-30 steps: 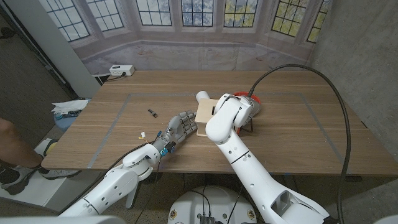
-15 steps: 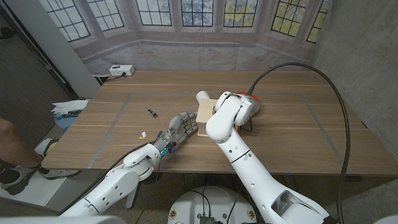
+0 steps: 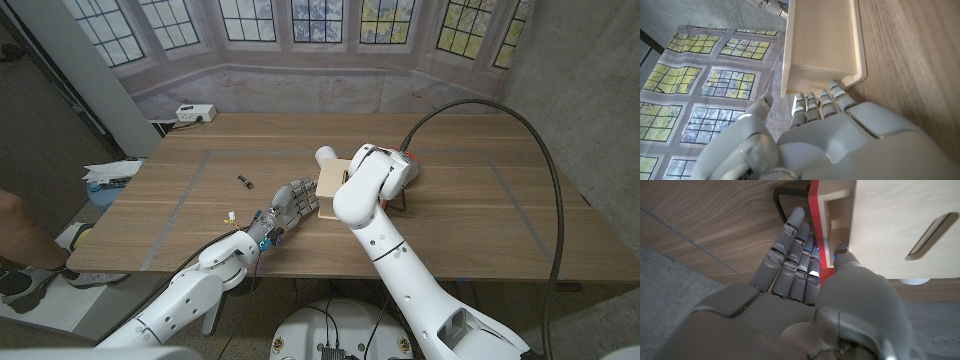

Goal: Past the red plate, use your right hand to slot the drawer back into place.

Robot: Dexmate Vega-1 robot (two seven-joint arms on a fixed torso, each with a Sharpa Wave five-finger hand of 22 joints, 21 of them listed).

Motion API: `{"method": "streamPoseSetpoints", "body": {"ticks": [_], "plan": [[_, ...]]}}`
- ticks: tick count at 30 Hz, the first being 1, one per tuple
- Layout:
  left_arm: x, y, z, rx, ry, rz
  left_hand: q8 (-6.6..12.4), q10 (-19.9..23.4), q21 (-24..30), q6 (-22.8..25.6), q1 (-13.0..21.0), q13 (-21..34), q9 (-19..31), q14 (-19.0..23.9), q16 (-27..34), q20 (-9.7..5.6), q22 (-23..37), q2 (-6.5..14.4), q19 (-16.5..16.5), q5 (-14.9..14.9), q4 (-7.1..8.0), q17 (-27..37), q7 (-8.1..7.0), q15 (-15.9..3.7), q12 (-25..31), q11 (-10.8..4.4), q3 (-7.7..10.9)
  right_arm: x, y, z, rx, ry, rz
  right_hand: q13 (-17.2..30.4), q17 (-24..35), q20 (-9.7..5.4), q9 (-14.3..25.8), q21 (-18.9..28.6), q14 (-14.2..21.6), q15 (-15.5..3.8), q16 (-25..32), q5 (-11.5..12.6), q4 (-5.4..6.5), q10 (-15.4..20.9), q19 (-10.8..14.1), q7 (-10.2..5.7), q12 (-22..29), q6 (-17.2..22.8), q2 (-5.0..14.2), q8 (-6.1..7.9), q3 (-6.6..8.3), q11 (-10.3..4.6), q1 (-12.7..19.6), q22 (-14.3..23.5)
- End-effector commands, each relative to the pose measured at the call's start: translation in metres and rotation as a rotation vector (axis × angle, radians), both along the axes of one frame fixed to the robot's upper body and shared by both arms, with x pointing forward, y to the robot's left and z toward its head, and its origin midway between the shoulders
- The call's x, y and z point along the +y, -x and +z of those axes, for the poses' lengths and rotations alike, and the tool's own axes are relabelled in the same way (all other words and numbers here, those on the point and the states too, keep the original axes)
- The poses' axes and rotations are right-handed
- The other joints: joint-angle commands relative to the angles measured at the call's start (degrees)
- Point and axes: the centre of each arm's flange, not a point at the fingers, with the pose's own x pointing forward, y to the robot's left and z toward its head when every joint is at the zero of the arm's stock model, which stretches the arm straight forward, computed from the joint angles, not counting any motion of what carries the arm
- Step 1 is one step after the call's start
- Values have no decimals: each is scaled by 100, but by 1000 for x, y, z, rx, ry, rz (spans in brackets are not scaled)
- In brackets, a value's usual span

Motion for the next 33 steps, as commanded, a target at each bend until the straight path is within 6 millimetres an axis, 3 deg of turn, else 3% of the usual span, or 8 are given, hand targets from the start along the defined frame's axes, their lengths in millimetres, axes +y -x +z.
{"method": "streamPoseSetpoints", "body": {"ticks": [1, 14, 22, 27, 30, 33], "plan": [[-1, -1, 1, -4, -10, -3, 9, -20, 10, -4, -31, 16, 8, 2, -22, 1, 26, 12, 29, 31, -4, 16, 3, 25, -11, 22, 47, -3, 5, 2, -4, -18, 11, -18, -15, 22, 4, -57, -91, 49, -11, -28, 148, -5, -42, -21, -48, 65, 72, 58, -17, -16, -216, 8], [0, -1, 2, -3, -19, -7, 28, 3, 9, 23, -31, 14, 6, 14, -19, 0, 27, 1, 31, 31, -18, 10, -5, 31, 1, 3, 62, -8, 8, 7, -23, -30, 12, -61, -105, 52, -11, -122, -196, 95, -57, -12, 52, -22, -110, -18, -134, 24, 56, 47, 55, -8, -152, 4], [-1, -2, 3, -4, -27, -13, 18, -12, 10, -13, -31, 13, 5, 3, -23, -1, 27, 2, 35, 32, -24, 9, -10, 26, -5, -1, 71, -15, 11, 7, -40, -35, -3, -95, -145, 38, -21, -152, -178, 8, -28, -7, 60, 72, -116, -111, -163, 128, 130, 91, 109, -113, -190, 4], [-2, -3, 4, -7, -31, -16, 18, -22, 10, -19, -33, 12, 4, 1, -22, 1, 27, 2, 35, 32, -26, 10, -12, 26, -8, -1, 74, -20, 11, 4, -49, -28, -21, -121, -158, 5, -27, -173, -136, -87, 9, -13, 133, 145, -121, -184, -188, 261, 205, 138, 132, -177, -299, 6], [-2, -4, 5, -6, -33, -15, 19, -25, 10, -19, -28, 11, 3, -1, -23, 0, 27, 5, 35, 32, -32, 9, -10, 24, -9, -6, 76, -24, 9, 3, -47, -42, -19, -153, -151, -79, -24, -196, -169, -142, 31, -5, 337, 207, -146, -280, -237, 323, 351, 150, 175, -261, -527, 17], [-2, -4, 5, -5, -34, -12, 18, -30, 9, -27, -23, 11, 3, -2, -23, 0, 28, 6, 34, 32, -41, 7, -7, 24, -11, -13, 77, -27, 7, 1, -52, -42, -33, -167, -148, -95, -23, -198, -157, -151, 49, 6, 434, 220, -143, -308, -264, 362, 379, 158, 197, -278, -629, 21]]}}
